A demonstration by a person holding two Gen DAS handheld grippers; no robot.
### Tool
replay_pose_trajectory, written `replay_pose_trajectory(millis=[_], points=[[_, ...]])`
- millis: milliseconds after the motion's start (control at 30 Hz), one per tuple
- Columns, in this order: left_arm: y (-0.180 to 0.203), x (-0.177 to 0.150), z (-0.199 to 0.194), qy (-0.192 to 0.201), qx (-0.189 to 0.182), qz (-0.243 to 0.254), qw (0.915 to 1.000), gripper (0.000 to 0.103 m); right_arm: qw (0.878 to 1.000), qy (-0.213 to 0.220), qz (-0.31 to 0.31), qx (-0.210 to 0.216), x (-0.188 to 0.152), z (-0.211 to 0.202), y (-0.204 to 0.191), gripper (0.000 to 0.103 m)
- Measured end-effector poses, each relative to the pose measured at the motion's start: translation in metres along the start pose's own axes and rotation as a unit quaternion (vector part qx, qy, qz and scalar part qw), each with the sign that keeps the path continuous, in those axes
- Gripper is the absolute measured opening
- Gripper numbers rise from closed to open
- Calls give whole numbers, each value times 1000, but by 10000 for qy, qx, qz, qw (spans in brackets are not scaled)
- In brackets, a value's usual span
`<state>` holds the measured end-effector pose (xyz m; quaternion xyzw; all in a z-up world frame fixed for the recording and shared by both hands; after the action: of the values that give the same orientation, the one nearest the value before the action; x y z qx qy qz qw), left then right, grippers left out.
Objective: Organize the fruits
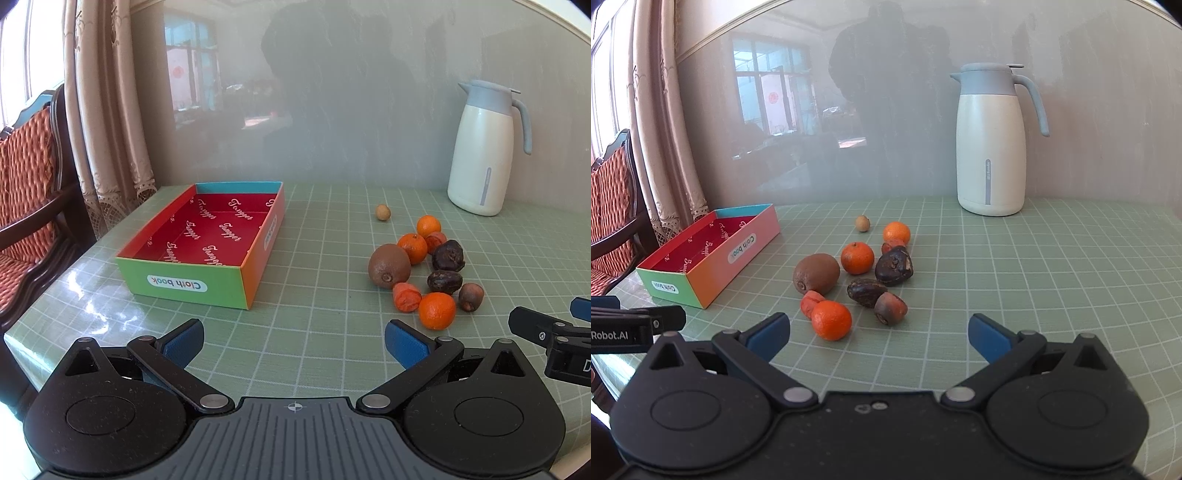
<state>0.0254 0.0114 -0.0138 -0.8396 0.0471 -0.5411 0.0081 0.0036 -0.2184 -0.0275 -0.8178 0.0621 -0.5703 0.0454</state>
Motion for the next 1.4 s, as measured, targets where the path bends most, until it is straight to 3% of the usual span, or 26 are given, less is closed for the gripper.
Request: replay_pose_trajectory(millis=[1400], points=[[6,2,2,55,8,4,10000,103,10000,52,25,-28,-1,-1,3,103]])
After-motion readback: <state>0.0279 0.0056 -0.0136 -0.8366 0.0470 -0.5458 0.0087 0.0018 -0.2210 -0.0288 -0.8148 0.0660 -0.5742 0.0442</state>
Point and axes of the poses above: each gripper's, at about its wrist camera, not at the fingertips, and z roughly the way its jaws point, y to its right, x to its top, the point moved 3 cm from there along z, roughly the way its jaws point, and after that the axes turned 11 degrees about y, right-handed, at the moved point
